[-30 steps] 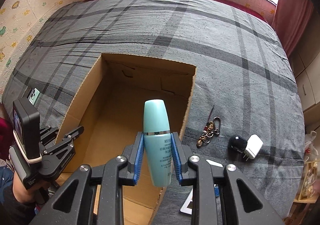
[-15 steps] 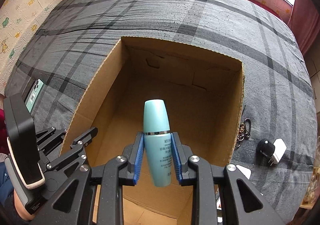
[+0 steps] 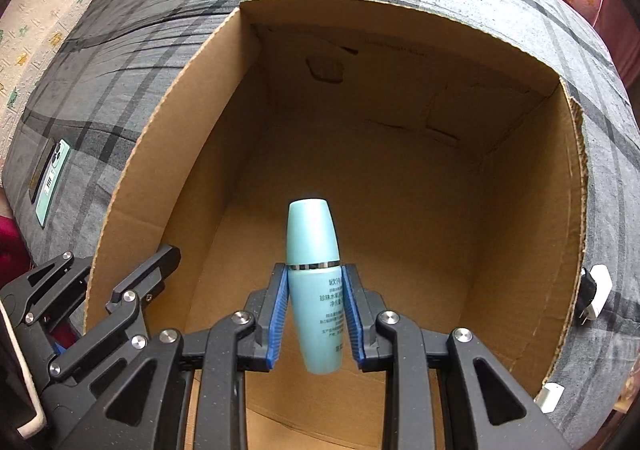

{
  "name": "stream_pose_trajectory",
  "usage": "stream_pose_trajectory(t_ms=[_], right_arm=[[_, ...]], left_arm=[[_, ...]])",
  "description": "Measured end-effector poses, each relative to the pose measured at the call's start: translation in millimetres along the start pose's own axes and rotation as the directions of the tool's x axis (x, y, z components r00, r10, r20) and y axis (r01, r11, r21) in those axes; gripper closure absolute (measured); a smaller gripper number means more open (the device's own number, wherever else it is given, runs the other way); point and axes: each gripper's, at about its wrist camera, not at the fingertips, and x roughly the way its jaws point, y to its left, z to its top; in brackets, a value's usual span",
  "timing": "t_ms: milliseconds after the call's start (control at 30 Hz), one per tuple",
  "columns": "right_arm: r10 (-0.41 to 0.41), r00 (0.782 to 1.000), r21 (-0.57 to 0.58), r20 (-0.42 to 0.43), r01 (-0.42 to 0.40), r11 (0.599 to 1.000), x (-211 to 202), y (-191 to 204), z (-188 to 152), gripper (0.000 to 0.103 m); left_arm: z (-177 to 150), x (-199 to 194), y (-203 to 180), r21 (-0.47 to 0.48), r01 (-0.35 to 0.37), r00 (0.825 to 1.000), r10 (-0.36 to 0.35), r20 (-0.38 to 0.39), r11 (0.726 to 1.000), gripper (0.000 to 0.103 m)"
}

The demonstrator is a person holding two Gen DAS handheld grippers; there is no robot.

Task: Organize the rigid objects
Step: 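Open the right gripper to drop the bottle into the box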

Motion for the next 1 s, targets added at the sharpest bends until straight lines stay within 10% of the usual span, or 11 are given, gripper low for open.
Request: stream_pose_trajectory(t_ms=[567,1000], right_arm=[[0.024,0.998,0.030,-0.051,-0.022,0.999,26.1,-8.4,6.7,0.073],[-0.015,0.999,0.002,0.036,0.015,1.000,-8.3,-7.0,9.6,0.033]], left_arm=[[-0.4,-1.2,-1.8,0.003,-0.013,1.000,0.013,0.000,1.000,0.089],[-0.2,-0.3,-3.1,0.007,-0.021,1.000,0.021,0.000,1.000,0.089]])
